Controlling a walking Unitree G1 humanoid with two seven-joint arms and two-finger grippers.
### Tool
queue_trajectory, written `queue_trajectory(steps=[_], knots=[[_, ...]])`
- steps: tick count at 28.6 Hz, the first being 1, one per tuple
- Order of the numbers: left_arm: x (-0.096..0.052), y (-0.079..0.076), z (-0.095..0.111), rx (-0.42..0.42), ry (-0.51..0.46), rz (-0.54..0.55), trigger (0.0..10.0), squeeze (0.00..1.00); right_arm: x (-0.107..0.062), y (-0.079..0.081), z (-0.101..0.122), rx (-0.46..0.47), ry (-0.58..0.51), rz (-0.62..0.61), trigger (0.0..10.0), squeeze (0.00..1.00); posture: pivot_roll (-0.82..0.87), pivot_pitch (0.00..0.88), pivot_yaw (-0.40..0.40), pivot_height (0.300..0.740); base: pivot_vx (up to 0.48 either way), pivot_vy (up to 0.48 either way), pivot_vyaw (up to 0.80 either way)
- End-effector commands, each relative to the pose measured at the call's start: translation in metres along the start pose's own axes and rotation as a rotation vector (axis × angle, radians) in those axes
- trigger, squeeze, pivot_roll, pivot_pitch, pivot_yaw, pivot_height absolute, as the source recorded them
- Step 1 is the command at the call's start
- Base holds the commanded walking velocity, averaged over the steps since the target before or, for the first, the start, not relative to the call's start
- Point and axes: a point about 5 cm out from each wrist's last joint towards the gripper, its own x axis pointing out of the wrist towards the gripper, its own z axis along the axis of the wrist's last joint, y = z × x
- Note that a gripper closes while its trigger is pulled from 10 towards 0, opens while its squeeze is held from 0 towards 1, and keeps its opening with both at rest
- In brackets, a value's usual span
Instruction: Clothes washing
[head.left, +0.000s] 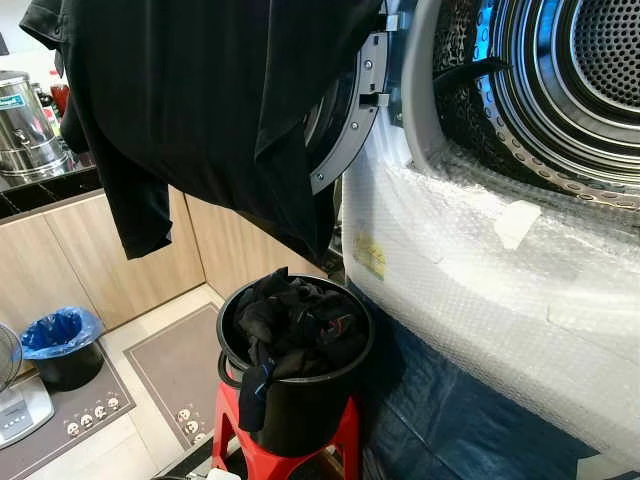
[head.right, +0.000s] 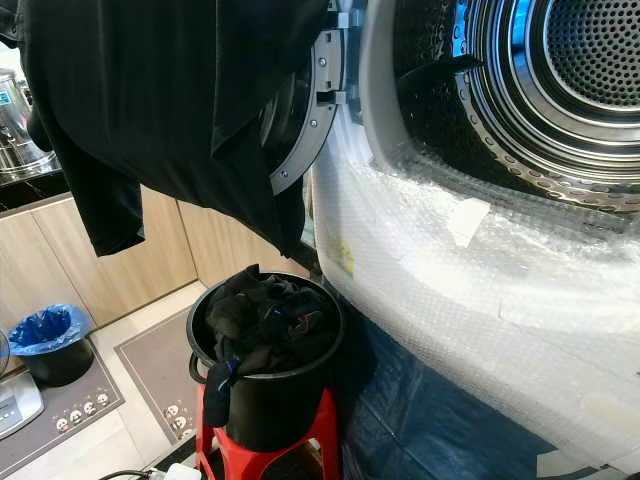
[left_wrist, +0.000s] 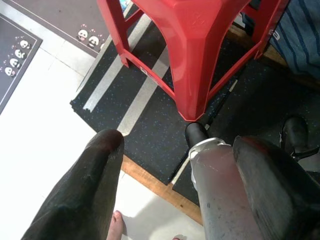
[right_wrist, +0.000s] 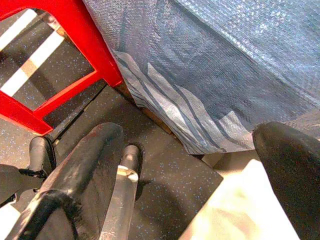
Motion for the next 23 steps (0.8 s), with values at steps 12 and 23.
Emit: queue_trajectory(steps=[12,23], knots=[[-0.0050,-0.0294,-0.0099,0.139,-0.002,-0.271,10.0,0.00,0.0006,0.0465,0.0076,-0.283,-0.024,0.226,10.0,0.00,-0.02,0.000,-0.006,0.740,0.000,0.000,0.00],[-0.0040,-0.0279,-0.0059,0.138,-0.012,-0.264,10.0,0.00,0.0010,0.0488,0.0113,-0.259,-0.036,0.229,10.0,0.00,-0.02,0.000,0.000,0.740,0.000,0.000,0.00]])
